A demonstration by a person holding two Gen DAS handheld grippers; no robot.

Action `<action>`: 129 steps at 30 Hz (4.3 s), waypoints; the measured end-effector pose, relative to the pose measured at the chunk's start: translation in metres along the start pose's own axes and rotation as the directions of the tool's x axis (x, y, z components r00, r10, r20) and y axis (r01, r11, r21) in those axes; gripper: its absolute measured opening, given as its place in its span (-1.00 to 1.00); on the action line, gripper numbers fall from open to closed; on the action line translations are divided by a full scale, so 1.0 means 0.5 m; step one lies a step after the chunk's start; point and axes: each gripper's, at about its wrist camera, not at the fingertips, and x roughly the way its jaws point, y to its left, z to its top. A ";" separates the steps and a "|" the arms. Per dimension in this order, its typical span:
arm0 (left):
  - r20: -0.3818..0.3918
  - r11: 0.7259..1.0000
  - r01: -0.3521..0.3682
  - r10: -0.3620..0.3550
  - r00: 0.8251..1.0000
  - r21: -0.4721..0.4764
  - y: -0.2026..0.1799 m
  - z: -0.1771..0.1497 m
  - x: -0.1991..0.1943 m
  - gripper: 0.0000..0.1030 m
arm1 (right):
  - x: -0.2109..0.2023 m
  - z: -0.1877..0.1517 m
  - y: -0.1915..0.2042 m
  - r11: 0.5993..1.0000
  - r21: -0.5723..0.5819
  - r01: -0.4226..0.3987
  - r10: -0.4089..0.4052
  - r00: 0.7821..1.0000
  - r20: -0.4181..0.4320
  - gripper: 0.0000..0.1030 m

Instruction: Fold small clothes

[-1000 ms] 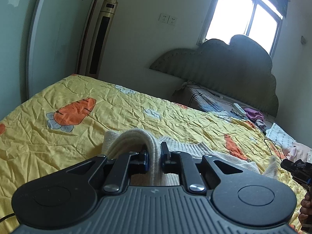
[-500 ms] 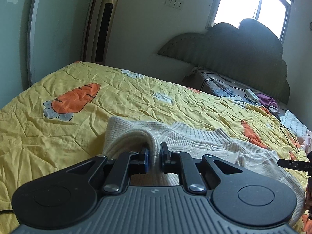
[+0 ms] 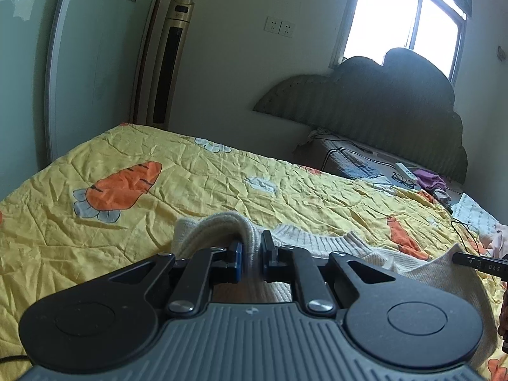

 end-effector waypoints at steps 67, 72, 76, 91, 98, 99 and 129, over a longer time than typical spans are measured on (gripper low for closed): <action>-0.154 0.964 -0.203 0.230 0.961 0.171 0.022 -0.074 0.247 0.92 | 0.139 -0.080 0.044 0.980 -0.173 0.097 -0.112 0.991 -0.075 0.77; -0.178 0.968 -0.201 0.226 0.958 0.150 0.028 -0.069 0.230 0.93 | 0.145 -0.073 0.047 0.980 -0.172 0.104 -0.121 0.988 -0.093 0.80; -0.105 0.952 -0.225 0.251 0.962 0.208 0.027 -0.080 0.165 0.93 | 0.094 -0.067 0.091 0.979 -0.162 0.124 -0.132 0.991 -0.036 0.92; -0.188 0.991 -0.122 0.109 0.976 -0.060 0.147 -0.135 0.036 0.48 | 0.025 -0.116 0.257 0.982 -0.164 -0.089 0.073 0.992 -0.098 0.99; -0.157 0.995 -0.038 0.023 0.987 -0.092 0.139 -0.132 -0.006 -0.75 | 0.013 -0.160 0.398 0.923 -0.346 -0.169 0.137 0.984 -0.114 0.99; -0.155 0.996 -0.031 0.017 0.988 -0.086 0.136 -0.132 -0.012 -0.76 | 0.012 -0.163 0.411 0.917 -0.361 -0.171 0.139 0.984 -0.113 0.99; -0.154 0.974 -0.222 0.226 0.962 0.044 0.144 -0.157 -0.043 0.60 | 0.035 -0.225 0.412 0.931 -0.314 -0.187 0.152 0.979 -0.134 1.00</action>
